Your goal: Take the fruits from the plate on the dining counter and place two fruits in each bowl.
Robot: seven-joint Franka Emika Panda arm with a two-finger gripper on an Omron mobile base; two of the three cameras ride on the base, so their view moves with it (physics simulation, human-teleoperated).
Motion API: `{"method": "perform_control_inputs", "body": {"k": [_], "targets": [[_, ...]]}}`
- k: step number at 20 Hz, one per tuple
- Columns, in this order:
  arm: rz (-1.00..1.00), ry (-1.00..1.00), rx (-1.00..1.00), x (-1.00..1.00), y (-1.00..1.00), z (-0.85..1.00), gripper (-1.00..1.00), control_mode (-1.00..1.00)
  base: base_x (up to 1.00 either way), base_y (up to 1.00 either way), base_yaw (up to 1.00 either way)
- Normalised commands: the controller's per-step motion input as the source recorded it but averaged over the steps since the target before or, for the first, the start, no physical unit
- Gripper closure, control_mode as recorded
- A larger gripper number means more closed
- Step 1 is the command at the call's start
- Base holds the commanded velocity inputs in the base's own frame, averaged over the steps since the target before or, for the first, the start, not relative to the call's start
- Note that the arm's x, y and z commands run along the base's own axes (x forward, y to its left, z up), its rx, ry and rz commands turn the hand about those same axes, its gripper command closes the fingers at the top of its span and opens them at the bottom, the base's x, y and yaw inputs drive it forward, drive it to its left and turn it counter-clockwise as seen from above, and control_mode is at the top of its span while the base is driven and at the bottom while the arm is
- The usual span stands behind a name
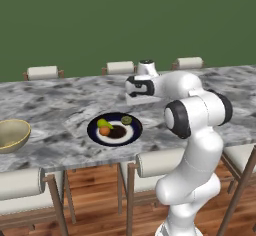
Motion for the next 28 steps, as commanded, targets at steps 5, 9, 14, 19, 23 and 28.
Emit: {"method": "perform_control_inputs", "body": {"k": [5, 9, 14, 19, 23, 28], "targets": [[-0.37, 0.0, 0.1, 0.15, 0.66, -0.16, -1.0, -1.0, 0.0, 0.0, 0.0], [-0.49, 0.01, 0.1, 0.01, 0.49, -0.22, -1.0, -1.0, 0.0, 0.0, 0.0], [-0.25, 0.0, 0.0, 0.03, 0.09, -0.3, -1.0, -1.0, 0.0, 0.0, 0.0], [-0.01, 0.0, 0.0, 0.15, 0.0, -0.11, -1.0, -1.0, 0.0, 0.0, 0.0], [0.0, 0.0, 0.0, 0.14, -0.01, -0.13, -1.0, -1.0, 0.0, 0.0, 0.0], [0.0, 0.0, 0.0, 0.15, -0.02, -0.12, -1.0, -1.0, 0.0, 0.0, 0.0]]}}
